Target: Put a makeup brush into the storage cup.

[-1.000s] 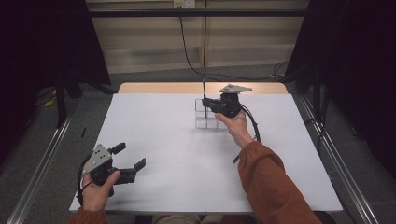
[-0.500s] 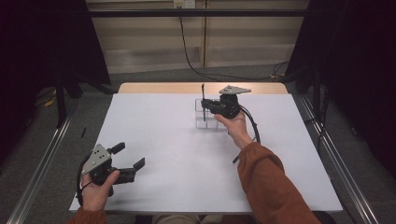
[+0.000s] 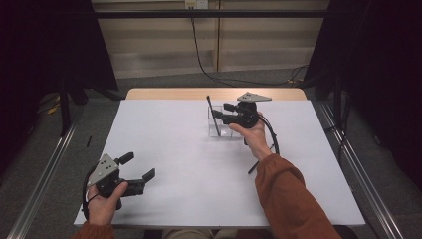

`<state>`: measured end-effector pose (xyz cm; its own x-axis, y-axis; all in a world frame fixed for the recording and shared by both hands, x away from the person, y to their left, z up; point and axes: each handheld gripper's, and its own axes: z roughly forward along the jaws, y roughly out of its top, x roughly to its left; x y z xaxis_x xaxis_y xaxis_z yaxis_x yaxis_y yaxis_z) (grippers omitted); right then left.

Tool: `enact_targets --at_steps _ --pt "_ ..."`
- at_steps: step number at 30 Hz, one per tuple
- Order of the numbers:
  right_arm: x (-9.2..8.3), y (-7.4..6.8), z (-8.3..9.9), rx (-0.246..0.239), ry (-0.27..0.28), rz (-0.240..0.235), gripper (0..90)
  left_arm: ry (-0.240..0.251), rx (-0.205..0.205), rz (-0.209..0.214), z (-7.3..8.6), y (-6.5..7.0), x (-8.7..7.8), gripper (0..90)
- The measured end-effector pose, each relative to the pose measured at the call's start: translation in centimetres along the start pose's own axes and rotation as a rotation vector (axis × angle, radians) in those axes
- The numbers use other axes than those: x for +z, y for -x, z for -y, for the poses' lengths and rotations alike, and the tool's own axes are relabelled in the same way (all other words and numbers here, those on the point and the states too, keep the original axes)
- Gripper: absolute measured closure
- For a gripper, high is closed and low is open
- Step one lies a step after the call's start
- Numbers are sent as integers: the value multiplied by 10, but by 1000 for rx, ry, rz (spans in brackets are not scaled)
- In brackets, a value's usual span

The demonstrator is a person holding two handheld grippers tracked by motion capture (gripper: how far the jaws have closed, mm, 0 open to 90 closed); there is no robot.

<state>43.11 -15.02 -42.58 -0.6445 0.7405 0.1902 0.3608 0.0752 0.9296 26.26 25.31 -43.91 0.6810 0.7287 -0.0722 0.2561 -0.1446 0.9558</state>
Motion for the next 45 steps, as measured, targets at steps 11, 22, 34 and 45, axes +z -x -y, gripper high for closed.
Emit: enact_targets --at_steps 11,22,34,45 --pt "-16 -6 4 -37 5 -32 152 1 -11 14 -1 3 0 46" --pt "-40 -8 10 -16 12 -52 34 1 -7 12 -1 3 0 46" --pt "-70 -15 21 -42 -6 -19 19 11 -13 4 -1 1 -1 46" --pt "-108 -17 28 -67 29 5 19 19 -7 -7 -1 2 -2 45"
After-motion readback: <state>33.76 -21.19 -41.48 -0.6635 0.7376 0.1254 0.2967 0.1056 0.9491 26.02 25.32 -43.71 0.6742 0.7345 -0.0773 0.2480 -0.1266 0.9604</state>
